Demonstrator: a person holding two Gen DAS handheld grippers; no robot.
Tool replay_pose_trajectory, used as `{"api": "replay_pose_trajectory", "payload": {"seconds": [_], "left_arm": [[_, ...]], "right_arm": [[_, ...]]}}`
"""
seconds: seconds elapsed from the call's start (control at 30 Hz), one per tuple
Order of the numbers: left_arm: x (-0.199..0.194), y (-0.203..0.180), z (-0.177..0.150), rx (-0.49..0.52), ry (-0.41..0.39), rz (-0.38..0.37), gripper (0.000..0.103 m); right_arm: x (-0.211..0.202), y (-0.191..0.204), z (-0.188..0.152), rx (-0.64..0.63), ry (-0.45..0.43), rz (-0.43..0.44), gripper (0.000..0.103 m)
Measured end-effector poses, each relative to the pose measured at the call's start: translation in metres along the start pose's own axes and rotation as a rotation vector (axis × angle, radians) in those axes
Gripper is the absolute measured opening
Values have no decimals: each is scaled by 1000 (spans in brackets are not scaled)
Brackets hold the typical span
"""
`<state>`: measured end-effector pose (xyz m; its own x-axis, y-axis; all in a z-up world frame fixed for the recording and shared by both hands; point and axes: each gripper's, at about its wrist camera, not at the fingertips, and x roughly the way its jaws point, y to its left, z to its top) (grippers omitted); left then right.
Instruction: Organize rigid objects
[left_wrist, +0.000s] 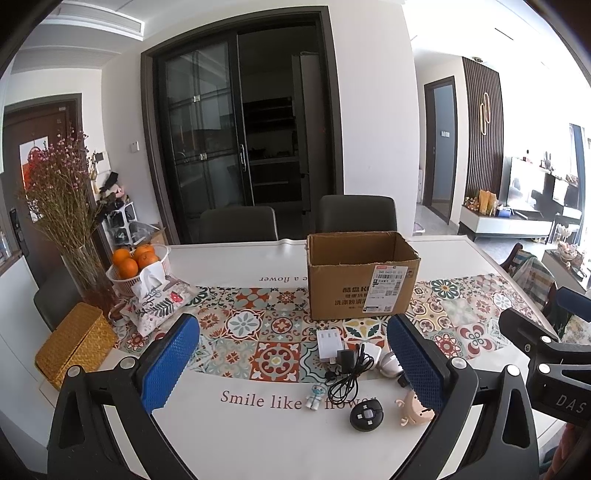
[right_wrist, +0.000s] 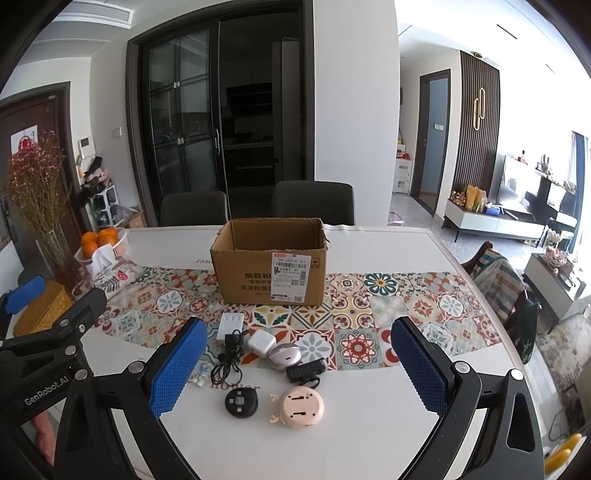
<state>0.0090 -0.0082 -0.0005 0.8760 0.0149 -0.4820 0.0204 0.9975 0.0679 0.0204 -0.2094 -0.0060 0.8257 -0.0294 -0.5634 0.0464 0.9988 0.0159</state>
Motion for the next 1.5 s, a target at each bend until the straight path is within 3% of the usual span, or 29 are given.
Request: {"api": "replay_pose_trajectory", "payload": {"seconds": [0.37, 0.5, 0.9, 1.33, 1.5], "left_arm": [[1, -1, 2, 2, 13, 2, 103], [12, -5, -1, 8, 61, -14, 103], [71, -23, -38, 25, 317, -51, 103], [130, -35, -91, 59, 521, 8, 103], [148, -36, -108, 53, 588, 18, 103]], "right_arm": [[3, -1, -1, 2, 10, 9, 100], [11, -4, -3, 9, 45, 20, 100], [80, -11, -33, -18, 324, 53, 100], [169, -9, -83, -70, 588, 112, 100], [193, -8, -101, -71, 645, 133, 100]]}}
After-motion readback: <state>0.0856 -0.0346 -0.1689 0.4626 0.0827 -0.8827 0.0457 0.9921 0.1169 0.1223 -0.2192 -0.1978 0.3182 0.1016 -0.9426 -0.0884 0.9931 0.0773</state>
